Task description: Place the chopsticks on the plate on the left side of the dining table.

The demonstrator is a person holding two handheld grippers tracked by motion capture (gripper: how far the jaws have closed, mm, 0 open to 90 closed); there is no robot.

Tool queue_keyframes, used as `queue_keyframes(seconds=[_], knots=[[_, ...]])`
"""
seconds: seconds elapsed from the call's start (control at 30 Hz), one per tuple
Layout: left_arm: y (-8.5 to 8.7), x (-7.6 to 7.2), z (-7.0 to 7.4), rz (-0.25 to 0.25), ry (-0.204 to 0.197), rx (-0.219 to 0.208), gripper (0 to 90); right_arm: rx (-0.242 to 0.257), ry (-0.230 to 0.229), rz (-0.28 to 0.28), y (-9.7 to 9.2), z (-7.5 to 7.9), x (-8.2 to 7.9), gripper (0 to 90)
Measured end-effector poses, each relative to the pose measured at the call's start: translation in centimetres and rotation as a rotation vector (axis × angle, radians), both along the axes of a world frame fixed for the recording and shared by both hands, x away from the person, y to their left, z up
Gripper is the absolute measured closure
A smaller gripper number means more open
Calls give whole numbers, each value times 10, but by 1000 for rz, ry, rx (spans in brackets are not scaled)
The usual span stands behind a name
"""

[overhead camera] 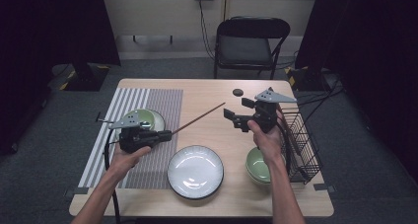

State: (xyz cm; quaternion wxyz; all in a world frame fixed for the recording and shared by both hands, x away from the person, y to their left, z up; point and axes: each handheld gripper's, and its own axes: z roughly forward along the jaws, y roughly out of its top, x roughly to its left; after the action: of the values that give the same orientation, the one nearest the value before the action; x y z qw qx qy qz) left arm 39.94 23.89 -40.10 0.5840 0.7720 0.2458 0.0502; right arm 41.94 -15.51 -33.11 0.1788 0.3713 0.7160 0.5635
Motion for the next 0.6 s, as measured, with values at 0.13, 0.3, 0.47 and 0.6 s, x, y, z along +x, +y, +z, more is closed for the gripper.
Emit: queue_keyframes(seconds=[0.13, 0.3, 0.47, 0.6], knots=[[7, -1, -4, 20, 6, 9, 840, -13, -4, -11, -5, -1, -5, 154], [16, -3, -9, 40, 16, 17, 840, -28, -1, -42, -14, -5, -11, 151], [28, -3, -14, 62, 22, 49, 840, -36, 11, -78, -22, -7, -17, 152], [38, -4, -19, 84, 36, 51, 840, -43, 12, -95, -29, -7, -22, 152]])
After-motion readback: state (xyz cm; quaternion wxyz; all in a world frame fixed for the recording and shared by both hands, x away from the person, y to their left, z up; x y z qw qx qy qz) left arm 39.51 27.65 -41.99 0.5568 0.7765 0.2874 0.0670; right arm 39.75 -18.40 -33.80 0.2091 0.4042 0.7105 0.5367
